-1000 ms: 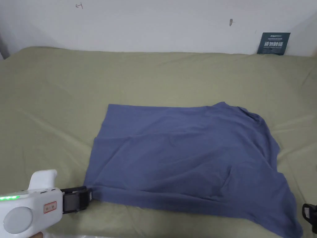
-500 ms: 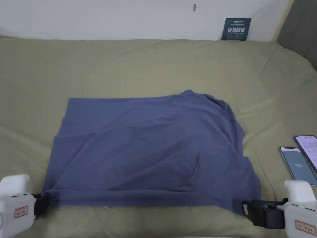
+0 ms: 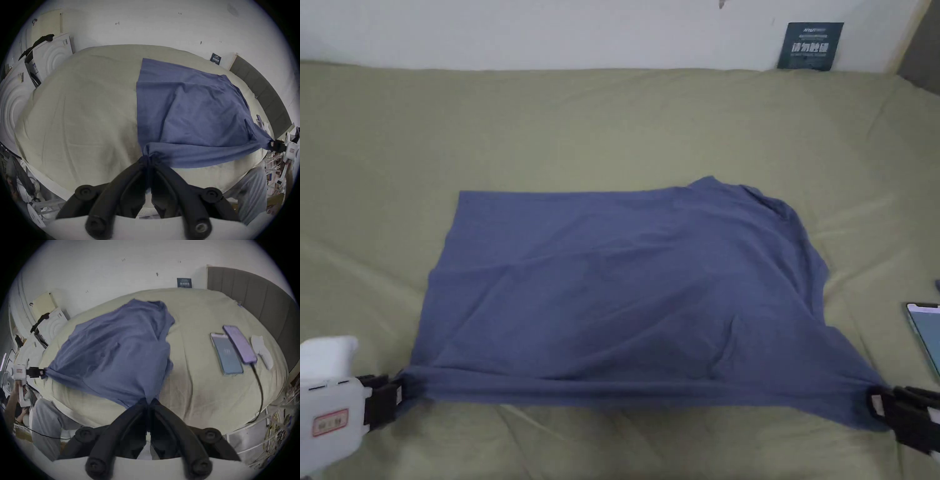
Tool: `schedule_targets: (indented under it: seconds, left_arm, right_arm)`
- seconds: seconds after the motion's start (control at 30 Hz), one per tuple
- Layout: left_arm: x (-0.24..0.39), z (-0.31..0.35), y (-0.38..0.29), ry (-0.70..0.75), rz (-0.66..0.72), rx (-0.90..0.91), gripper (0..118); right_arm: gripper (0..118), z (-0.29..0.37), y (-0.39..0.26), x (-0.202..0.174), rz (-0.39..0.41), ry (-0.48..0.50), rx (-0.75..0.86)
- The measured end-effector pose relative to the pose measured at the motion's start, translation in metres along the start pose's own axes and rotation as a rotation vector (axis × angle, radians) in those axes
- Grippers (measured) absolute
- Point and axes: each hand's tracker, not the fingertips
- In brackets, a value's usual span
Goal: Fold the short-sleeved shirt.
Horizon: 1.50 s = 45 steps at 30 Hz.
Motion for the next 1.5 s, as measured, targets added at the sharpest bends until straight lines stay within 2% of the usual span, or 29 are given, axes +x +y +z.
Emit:
schedule_targets:
  seconds: [0.27,0.47,0.7,0.77,0.8,0.83,0.87,0.9,0.93,0.97,1.0,1.1,1.17,1.2,1.23,1.27,1.3,1.33,1.37,1.5]
  left_arm:
    - [0.002,-0.010,0.072,-0.017,-0.036,0.048,3]
    - [0.005,-0.056,0.134,-0.026,-0.034,0.024,3]
    - [0.009,-0.109,0.179,-0.029,-0.044,-0.011,3]
    - [0.008,-0.120,0.185,-0.048,-0.035,-0.016,12]
    - [0.008,-0.122,0.185,-0.049,-0.029,-0.012,34]
    - [0.007,-0.125,0.186,-0.047,-0.021,-0.010,86]
    - [0.005,-0.126,0.185,-0.040,-0.017,-0.003,117]
    - [0.003,-0.126,0.182,-0.038,-0.016,0.002,118]
    - [0.002,-0.124,0.176,-0.031,-0.004,0.015,116]
    - [-0.003,-0.117,0.173,-0.044,0.004,0.041,116]
    - [-0.006,-0.113,0.168,-0.041,0.005,0.038,116]
    - [-0.008,-0.096,0.143,-0.031,0.016,0.042,116]
    - [-0.010,-0.087,0.127,-0.064,0.061,-0.046,114]
    - [-0.006,-0.079,0.118,-0.058,0.062,-0.010,105]
    - [-0.004,-0.075,0.109,-0.056,0.059,-0.001,69]
    - [-0.001,-0.075,0.104,-0.008,0.050,-0.007,26]
    - [0.001,-0.076,0.100,0.033,0.045,-0.027,0]
    - [0.002,-0.074,0.094,0.006,0.051,-0.016,0]
    - [0.001,-0.074,0.092,-0.031,0.072,-0.033,0]
    - [0.000,-0.080,0.096,-0.035,0.071,-0.018,0]
  right_arm:
    - [5,-0.026,0.087,-0.011,0.077,-0.007,0.051]
    - [5,-0.087,0.149,-0.005,0.110,-0.018,0.011]
    - [5,-0.158,0.180,0.005,0.113,-0.045,-0.068]
    - [7,-0.170,0.180,0.009,0.104,-0.046,-0.091]
    - [19,-0.173,0.181,0.010,0.095,-0.041,-0.104]
    - [63,-0.175,0.179,0.012,0.085,-0.037,-0.102]
    - [104,-0.173,0.177,0.012,0.064,-0.041,-0.088]
    - [118,-0.171,0.174,0.012,0.043,-0.059,-0.084]
    - [118,-0.168,0.169,0.013,0.022,-0.053,-0.075]
    - [118,-0.156,0.172,0.013,0.008,-0.072,0.039]
    - [118,-0.153,0.170,0.011,-0.018,-0.007,-0.031]
    - [118,-0.141,0.140,0.018,-0.035,-0.013,-0.045]
    - [116,-0.133,0.124,0.019,-0.040,-0.016,-0.067]
    - [109,-0.129,0.117,0.020,-0.043,-0.016,-0.069]
    - [73,-0.120,0.108,0.018,-0.052,-0.019,-0.061]
    - [21,-0.118,0.101,0.018,-0.059,-0.032,-0.045]
    - [2,-0.115,0.097,0.018,-0.096,-0.095,-0.020]
    - [1,-0.113,0.097,0.019,-0.071,-0.048,-0.040]
    - [1,-0.110,0.096,0.021,-0.109,-0.003,-0.068]
    - [1,-0.101,0.088,0.021,-0.068,-0.039,-0.042]
